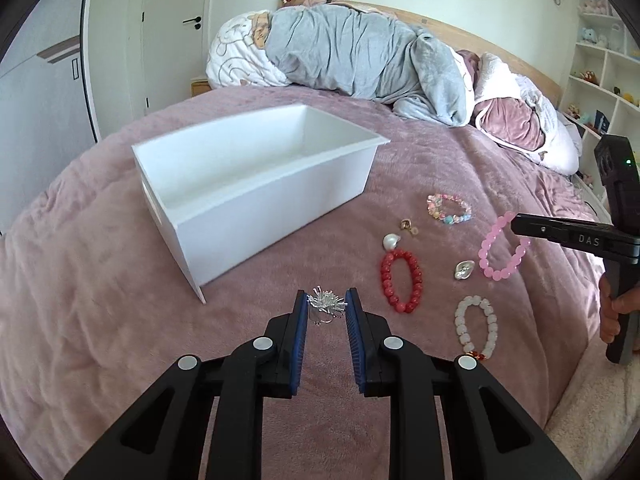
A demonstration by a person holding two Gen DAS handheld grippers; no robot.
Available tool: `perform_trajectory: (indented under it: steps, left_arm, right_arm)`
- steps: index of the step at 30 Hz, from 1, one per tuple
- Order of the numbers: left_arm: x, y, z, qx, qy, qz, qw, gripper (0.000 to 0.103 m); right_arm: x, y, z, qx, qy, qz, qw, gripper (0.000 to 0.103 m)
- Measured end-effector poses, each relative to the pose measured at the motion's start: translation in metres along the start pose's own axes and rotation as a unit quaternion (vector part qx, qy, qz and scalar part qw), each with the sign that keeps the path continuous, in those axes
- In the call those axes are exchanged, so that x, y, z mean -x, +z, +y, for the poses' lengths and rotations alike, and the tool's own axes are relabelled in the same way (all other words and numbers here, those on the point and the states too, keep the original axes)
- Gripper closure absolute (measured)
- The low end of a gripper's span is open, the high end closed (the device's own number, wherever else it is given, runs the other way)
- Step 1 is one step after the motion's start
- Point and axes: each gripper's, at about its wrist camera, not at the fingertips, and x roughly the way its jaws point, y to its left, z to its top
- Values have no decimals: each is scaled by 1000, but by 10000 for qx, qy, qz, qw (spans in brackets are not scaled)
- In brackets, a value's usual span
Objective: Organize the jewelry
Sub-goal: 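Close left gripper on silver brooch while right gripper closes on pink bracelet, then carry brooch in left gripper and pink bracelet in right gripper over bin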
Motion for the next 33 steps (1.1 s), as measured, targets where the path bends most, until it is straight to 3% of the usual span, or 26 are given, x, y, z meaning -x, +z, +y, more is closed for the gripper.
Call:
perform_trajectory:
  steps: [5,10,15,22,28,33]
  left_arm:
    - [44,42,1,-224,50,111,9997,79]
    - [83,97,-2,-516,331,197,9979,79]
    - [92,156,-1,-172,396,233,9988,79]
    - [43,202,6,395,434,240,9980,79]
    - [-16,201,36,808,656,156,9944,79]
    - [-55,203,77,1282,944,184,9871,79]
  right_arm:
    - [24,27,21,181,312,-296,9989,91]
    - [34,68,44,352,611,-430,9966,91]
    - [33,112,72,669,731,-493,9939,91]
    - [8,167,103,813,896,-301,9922,91]
    - [-39,212,113,647,876,-1,9940,91]
    - [-100,227,113,489,568,449,9962,91]
